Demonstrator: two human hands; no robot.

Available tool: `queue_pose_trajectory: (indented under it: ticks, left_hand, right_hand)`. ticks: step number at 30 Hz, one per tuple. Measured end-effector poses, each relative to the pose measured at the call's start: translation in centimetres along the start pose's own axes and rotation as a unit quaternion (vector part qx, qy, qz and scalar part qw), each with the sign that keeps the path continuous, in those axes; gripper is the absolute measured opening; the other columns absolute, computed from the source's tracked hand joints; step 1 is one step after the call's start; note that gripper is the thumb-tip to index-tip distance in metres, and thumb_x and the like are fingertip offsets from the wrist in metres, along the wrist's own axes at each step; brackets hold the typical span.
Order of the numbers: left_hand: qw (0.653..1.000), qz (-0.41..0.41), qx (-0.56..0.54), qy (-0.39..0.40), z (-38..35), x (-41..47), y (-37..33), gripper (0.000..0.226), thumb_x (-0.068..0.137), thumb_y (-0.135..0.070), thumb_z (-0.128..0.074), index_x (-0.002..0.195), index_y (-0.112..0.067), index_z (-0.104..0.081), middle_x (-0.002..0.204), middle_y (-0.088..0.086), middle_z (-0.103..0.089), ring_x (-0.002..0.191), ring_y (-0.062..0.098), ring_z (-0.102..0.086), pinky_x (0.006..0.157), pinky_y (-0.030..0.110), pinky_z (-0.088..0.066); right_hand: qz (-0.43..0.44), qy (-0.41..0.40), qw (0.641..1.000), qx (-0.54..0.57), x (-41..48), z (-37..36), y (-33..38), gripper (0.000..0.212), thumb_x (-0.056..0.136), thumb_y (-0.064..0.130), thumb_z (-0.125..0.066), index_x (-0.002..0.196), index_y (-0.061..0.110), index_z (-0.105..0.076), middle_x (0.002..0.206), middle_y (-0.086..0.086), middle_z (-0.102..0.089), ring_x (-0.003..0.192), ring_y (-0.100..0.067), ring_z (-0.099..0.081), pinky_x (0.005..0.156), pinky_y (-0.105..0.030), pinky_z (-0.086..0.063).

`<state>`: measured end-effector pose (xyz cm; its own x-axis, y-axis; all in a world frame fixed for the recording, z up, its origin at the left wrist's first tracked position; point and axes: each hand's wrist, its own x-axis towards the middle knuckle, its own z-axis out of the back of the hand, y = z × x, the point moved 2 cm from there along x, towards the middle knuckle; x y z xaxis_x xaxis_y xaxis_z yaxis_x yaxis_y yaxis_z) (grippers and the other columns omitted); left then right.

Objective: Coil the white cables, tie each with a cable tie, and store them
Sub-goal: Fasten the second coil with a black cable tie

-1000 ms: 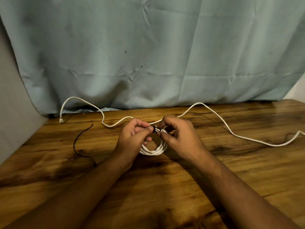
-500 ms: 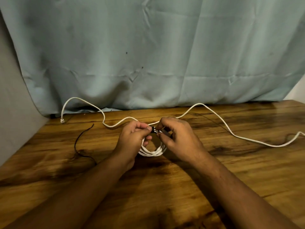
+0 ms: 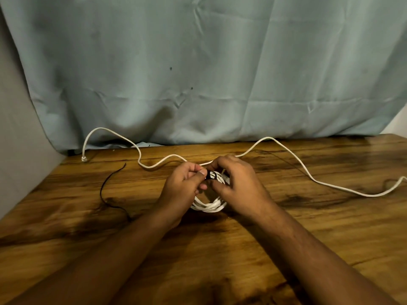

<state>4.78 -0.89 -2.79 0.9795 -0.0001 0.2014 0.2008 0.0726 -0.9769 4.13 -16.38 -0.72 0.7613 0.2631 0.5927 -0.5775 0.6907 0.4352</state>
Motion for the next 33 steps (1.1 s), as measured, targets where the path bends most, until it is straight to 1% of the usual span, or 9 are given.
queue_pose_trajectory:
  ticks: [4,8,14,16,18,23,26,30,33]
  left_hand:
    - [1.000,0.004,0.019,0.011,0.1,-0.1,-0.3,0.011,0.102,-0.017,-0.058,0.104,-0.010,-0.066,0.084,0.003,-0.071,0.071,0.008,-0.064,0.067,0.027,-0.050]
    - [1.000,0.004,0.024,0.012,0.1,-0.2,-0.4,0.009,0.102,-0.016,-0.058,0.103,-0.010,-0.065,0.084,0.003,-0.069,0.072,0.009,-0.063,0.064,0.025,-0.050]
    - [0.996,-0.022,0.081,-0.006,0.6,0.1,-0.3,0.007,0.094,-0.026,-0.066,0.093,-0.020,-0.069,0.085,0.004,-0.071,0.082,0.018,-0.065,0.081,0.048,-0.055]
    - [0.996,-0.021,0.087,-0.009,0.8,0.2,-0.3,0.012,0.088,-0.033,-0.065,0.092,-0.022,-0.069,0.086,0.006,-0.072,0.083,0.023,-0.067,0.084,0.054,-0.056]
    - [0.994,-0.027,0.105,-0.016,1.0,0.2,-0.4,0.010,0.092,-0.031,-0.064,0.094,-0.023,-0.068,0.088,0.007,-0.072,0.086,0.028,-0.069,0.083,0.056,-0.056]
    - [0.972,-0.071,0.216,-0.052,1.7,0.7,-0.7,0.006,0.100,-0.023,-0.060,0.097,-0.019,-0.064,0.083,-0.001,-0.071,0.079,0.017,-0.065,0.071,0.037,-0.051]
    - [0.967,-0.071,0.237,-0.063,1.9,0.9,-0.7,0.007,0.101,-0.019,-0.058,0.097,-0.017,-0.063,0.079,-0.004,-0.069,0.072,0.009,-0.062,0.063,0.029,-0.043]
    - [0.971,-0.063,0.219,-0.074,1.9,1.1,-0.5,0.006,0.101,-0.015,-0.059,0.098,-0.015,-0.063,0.078,-0.004,-0.070,0.071,0.009,-0.062,0.063,0.026,-0.044]
    - [0.997,-0.027,0.064,-0.030,1.9,1.0,0.1,0.006,0.101,-0.014,-0.061,0.100,-0.010,-0.066,0.080,0.004,-0.074,0.071,0.013,-0.068,0.068,0.029,-0.054]
  right_hand:
    - [0.005,0.010,0.998,-0.057,-0.1,0.4,0.5,0.029,0.085,0.023,-0.071,0.113,0.025,-0.065,0.107,0.009,-0.062,0.099,-0.012,-0.059,0.082,-0.038,-0.053]
    - [0.017,0.022,0.993,-0.116,-0.1,0.5,1.0,0.027,0.088,0.027,-0.067,0.115,0.027,-0.062,0.107,0.009,-0.058,0.099,-0.015,-0.059,0.077,-0.033,-0.049]
    - [0.021,0.048,0.990,-0.132,0.1,0.4,1.0,0.027,0.089,0.028,-0.066,0.115,0.025,-0.063,0.111,0.006,-0.060,0.102,-0.017,-0.060,0.084,-0.039,-0.053]
    - [0.013,0.053,0.991,-0.120,0.1,0.3,0.9,0.025,0.090,0.028,-0.067,0.114,0.026,-0.063,0.110,0.007,-0.060,0.102,-0.014,-0.059,0.085,-0.039,-0.054]
    - [0.009,0.055,0.992,-0.109,0.1,0.2,0.9,0.024,0.090,0.028,-0.068,0.114,0.026,-0.064,0.110,0.008,-0.061,0.102,-0.013,-0.059,0.086,-0.039,-0.054]
    - [0.011,0.066,0.994,-0.082,-0.1,0.1,1.1,0.025,0.091,0.026,-0.070,0.115,0.027,-0.065,0.113,0.009,-0.063,0.103,-0.011,-0.059,0.086,-0.038,-0.053]
    - [0.026,0.073,0.993,-0.083,-0.2,-0.1,1.5,0.021,0.092,0.028,-0.069,0.113,0.026,-0.065,0.111,0.008,-0.062,0.100,-0.012,-0.058,0.084,-0.039,-0.053]
    - [0.032,0.073,0.993,-0.089,-0.2,-0.3,1.5,0.020,0.094,0.030,-0.067,0.113,0.025,-0.064,0.111,0.007,-0.062,0.100,-0.012,-0.058,0.085,-0.038,-0.053]
    - [0.022,0.058,0.997,-0.044,-0.3,-0.1,0.9,0.020,0.091,0.027,-0.070,0.110,0.025,-0.066,0.107,0.009,-0.064,0.099,-0.010,-0.059,0.085,-0.038,-0.053]
